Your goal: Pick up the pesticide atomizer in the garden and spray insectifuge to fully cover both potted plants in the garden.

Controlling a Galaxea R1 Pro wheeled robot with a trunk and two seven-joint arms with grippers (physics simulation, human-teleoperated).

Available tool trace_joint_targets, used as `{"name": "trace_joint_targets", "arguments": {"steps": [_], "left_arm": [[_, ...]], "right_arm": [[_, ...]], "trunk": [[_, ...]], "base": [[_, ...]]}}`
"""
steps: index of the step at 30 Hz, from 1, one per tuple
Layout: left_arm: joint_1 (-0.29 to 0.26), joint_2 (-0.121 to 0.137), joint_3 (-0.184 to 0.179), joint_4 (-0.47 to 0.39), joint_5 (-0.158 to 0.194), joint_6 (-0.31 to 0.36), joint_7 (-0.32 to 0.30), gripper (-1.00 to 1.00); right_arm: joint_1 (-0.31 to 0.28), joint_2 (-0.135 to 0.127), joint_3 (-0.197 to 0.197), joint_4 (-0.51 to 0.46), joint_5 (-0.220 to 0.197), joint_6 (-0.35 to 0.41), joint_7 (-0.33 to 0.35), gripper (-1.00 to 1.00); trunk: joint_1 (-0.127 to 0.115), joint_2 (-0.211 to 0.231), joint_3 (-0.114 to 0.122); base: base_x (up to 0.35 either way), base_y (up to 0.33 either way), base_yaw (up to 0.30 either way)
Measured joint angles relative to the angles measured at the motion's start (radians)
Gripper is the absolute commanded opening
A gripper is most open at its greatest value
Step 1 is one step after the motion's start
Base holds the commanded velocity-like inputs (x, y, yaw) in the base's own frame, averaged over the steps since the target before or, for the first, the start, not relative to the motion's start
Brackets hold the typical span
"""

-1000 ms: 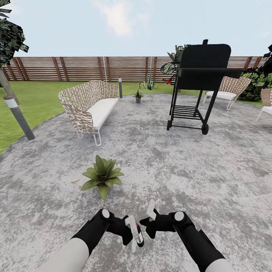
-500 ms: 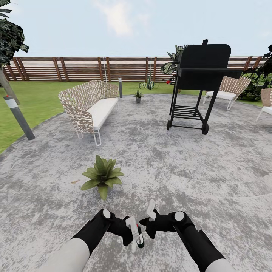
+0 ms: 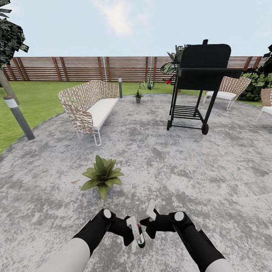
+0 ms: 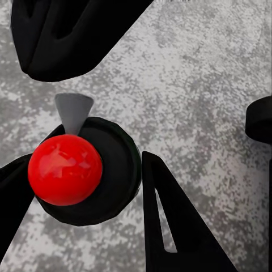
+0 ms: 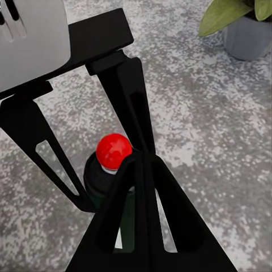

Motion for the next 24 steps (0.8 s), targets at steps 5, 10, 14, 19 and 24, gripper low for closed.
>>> {"name": "trace_joint_targets", "arguments": {"steps": [5, 10, 14, 19, 24], "left_arm": [[-0.001, 0.000, 0.000, -0.001, 0.002, 0.001, 0.000, -1.00], [-0.001, -0.001, 0.000, -0.002, 0.002, 0.001, 0.000, -1.00], [-0.001, -0.002, 0.001, -0.014, 0.004, 0.001, -0.001, -1.00], [0.000, -0.001, 0.001, -0.026, 0.040, 0.000, -0.014, -1.00], [0.001, 0.000, 0.001, -0.028, 0.047, 0.000, -0.020, -1.00]], "right_arm": [[0.000, 0.000, 0.000, 0.000, 0.000, 0.000, 0.000, -1.00], [0.000, 0.000, 0.000, 0.000, 0.000, 0.000, 0.000, -1.00], [0.000, 0.000, 0.000, 0.000, 0.000, 0.000, 0.000, -1.00], [0.000, -0.001, 0.000, 0.000, 0.001, 0.000, 0.000, -1.00], [0.000, -0.001, 0.000, 0.000, 0.003, 0.000, 0.000, -1.00]], "trunk": [[0.000, 0.000, 0.000], [0.000, 0.000, 0.000], [0.000, 0.000, 0.000], [0.000, 0.000, 0.000], [0.000, 0.000, 0.000]], "base": [[0.000, 0.000, 0.000], [0.000, 0.000, 0.000], [0.000, 0.000, 0.000], [0.000, 0.000, 0.000], [0.000, 0.000, 0.000]]}}
